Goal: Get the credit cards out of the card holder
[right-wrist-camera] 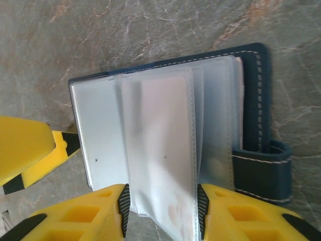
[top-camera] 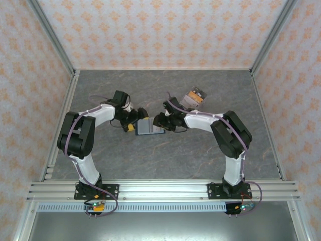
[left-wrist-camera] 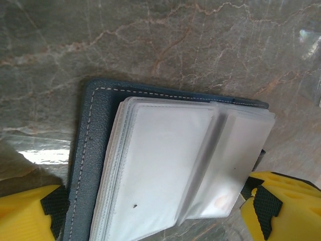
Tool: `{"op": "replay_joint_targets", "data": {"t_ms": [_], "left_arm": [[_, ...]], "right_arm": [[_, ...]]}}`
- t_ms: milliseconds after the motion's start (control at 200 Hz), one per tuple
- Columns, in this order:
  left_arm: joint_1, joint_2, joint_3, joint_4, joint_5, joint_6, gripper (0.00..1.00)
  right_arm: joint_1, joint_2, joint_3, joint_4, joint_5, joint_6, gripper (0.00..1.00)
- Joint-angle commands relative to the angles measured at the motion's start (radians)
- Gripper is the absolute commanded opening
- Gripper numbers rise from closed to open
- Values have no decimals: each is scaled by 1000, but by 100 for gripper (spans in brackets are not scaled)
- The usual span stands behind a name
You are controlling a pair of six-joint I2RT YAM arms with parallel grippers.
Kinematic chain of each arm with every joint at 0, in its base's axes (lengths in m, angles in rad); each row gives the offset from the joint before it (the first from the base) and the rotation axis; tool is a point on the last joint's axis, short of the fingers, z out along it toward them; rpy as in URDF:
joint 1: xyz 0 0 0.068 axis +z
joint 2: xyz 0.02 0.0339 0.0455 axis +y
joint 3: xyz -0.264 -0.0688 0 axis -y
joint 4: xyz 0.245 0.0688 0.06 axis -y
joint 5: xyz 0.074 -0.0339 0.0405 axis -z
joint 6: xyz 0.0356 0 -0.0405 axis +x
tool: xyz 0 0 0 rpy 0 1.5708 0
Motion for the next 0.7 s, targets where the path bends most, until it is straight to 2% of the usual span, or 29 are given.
{"op": "replay_joint_targets", "data": {"t_ms": [0, 145, 345, 475, 696], "left_arm": [[4, 14, 18, -9, 22, 14, 97], [4, 14, 0, 14, 28, 14, 97], [3, -9, 4, 8, 12, 3, 98], [10, -45, 32, -47, -70, -3, 98], [18, -125, 47, -136, -301, -3, 98]], "right_arm": [[2, -13, -34, 144, -75, 41, 41], [2, -18, -59, 320, -184, 90, 40], [4, 9, -39, 360, -188, 121, 40], [13, 29, -26, 355, -169, 118, 40], [42, 55, 28, 242, -142, 60, 40]]}}
